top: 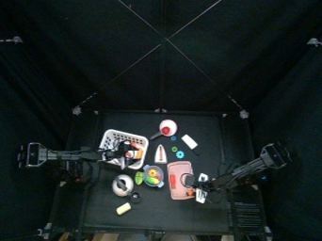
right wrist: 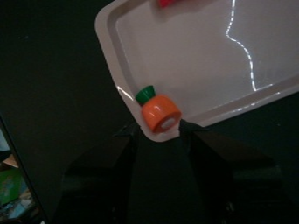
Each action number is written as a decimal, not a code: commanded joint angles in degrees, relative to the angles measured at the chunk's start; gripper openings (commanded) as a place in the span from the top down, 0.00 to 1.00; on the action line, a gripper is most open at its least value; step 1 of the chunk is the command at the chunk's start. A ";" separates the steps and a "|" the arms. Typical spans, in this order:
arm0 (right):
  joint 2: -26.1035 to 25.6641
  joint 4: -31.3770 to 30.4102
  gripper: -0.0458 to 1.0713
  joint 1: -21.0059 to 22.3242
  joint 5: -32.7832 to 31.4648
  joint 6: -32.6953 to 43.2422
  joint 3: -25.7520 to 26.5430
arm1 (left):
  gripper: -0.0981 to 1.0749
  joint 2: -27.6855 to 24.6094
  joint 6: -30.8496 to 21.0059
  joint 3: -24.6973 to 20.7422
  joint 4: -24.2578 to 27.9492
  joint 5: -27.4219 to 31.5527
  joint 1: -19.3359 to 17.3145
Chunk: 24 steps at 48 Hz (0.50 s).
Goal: Grab carrot top
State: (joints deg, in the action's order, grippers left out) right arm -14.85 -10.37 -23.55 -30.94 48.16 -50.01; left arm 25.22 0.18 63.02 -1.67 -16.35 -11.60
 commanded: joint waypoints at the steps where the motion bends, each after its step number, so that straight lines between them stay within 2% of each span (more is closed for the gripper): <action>1: 2.46 -0.09 0.24 -0.62 -0.18 -0.44 2.99 | 0.12 0.35 -0.09 -0.44 -0.09 -0.62 0.44; 11: 6.77 -0.97 0.21 -0.62 -2.46 -0.35 4.13 | 0.12 0.35 -0.09 0.00 -0.09 -0.62 0.62; 24: 7.38 -0.97 0.19 -0.62 -2.37 -0.88 4.22 | 0.12 0.35 0.00 0.35 -0.09 -0.62 0.35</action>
State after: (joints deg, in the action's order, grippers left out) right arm -6.94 -11.25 -24.08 -33.40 47.37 -46.85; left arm 25.31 0.09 63.98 -1.67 -16.44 -11.16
